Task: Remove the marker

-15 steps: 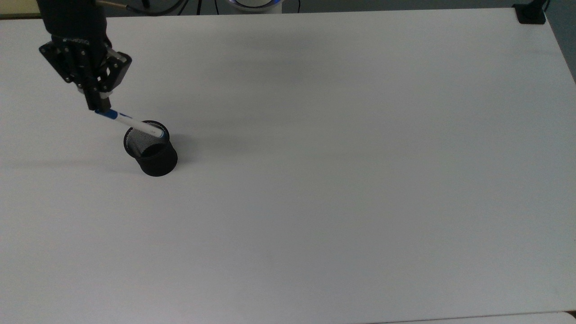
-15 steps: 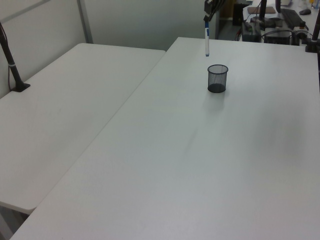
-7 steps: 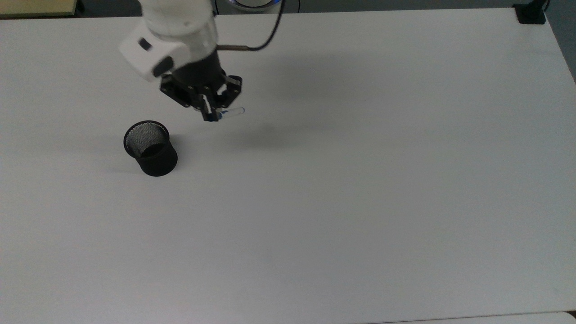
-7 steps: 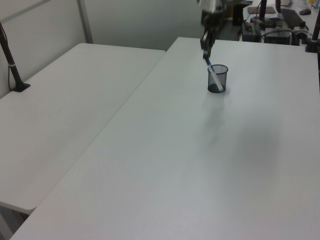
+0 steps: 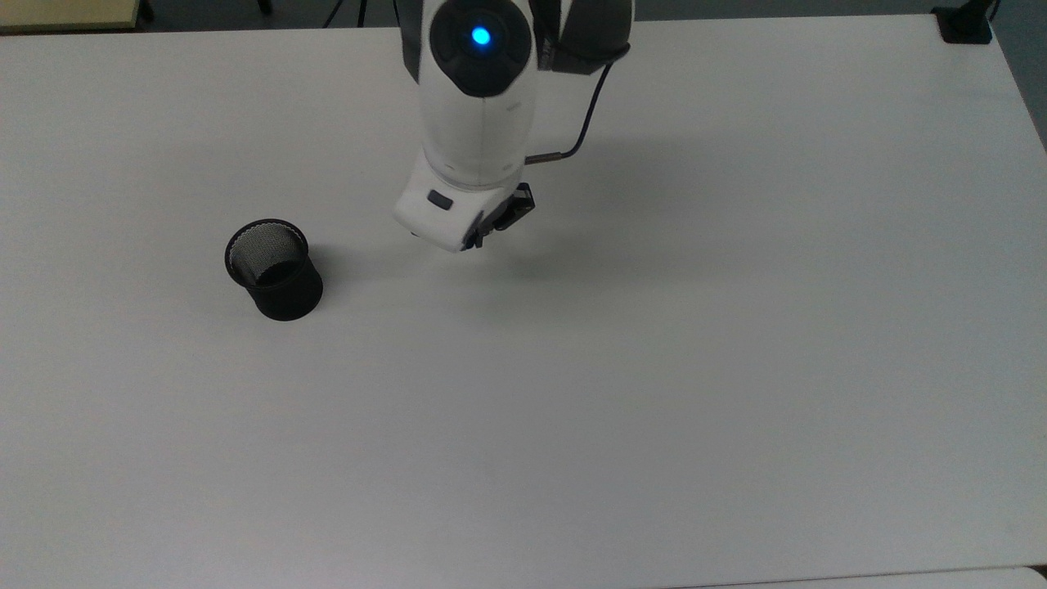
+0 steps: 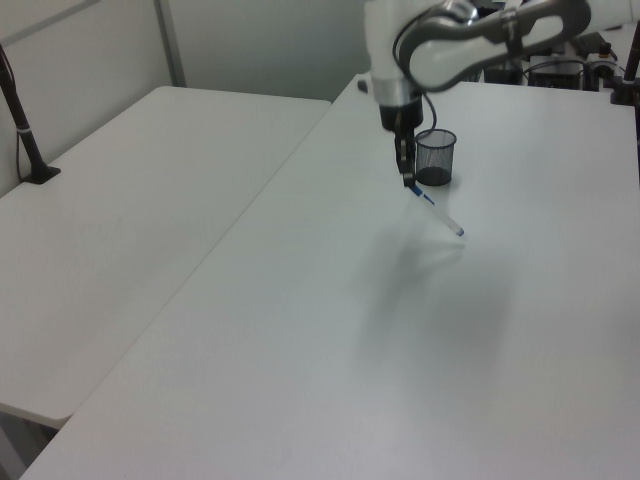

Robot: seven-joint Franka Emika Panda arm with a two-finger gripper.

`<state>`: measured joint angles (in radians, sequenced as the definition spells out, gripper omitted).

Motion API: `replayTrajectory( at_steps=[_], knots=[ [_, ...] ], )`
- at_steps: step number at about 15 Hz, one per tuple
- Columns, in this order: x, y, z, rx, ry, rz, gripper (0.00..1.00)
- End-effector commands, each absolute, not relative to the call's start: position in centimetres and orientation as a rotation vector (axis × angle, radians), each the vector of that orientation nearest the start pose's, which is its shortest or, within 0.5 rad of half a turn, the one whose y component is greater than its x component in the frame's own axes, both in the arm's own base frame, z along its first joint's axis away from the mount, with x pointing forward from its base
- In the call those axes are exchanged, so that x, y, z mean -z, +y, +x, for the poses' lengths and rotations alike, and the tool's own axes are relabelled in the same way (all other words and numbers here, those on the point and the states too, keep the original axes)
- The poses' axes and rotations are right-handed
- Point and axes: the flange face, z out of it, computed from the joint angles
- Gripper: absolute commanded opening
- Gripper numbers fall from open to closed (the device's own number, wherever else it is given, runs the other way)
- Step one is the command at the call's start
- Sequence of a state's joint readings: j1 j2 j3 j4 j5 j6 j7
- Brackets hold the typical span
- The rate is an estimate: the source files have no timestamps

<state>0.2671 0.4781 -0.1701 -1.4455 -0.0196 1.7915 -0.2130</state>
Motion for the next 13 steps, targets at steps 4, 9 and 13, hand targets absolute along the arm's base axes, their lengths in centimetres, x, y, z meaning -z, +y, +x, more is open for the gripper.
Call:
replayTrajectory(
  at_steps=[4,9,13],
  knots=[
    [-36.4,11.6,66.6,-0.348,-0.680,-3.161,0.13],
    [-35.6,11.7,66.7,-0.347,-0.607,-3.181,0.48],
    [-40.7,10.9,67.0,-0.142,-0.275,-3.249,1.00]
  ],
)
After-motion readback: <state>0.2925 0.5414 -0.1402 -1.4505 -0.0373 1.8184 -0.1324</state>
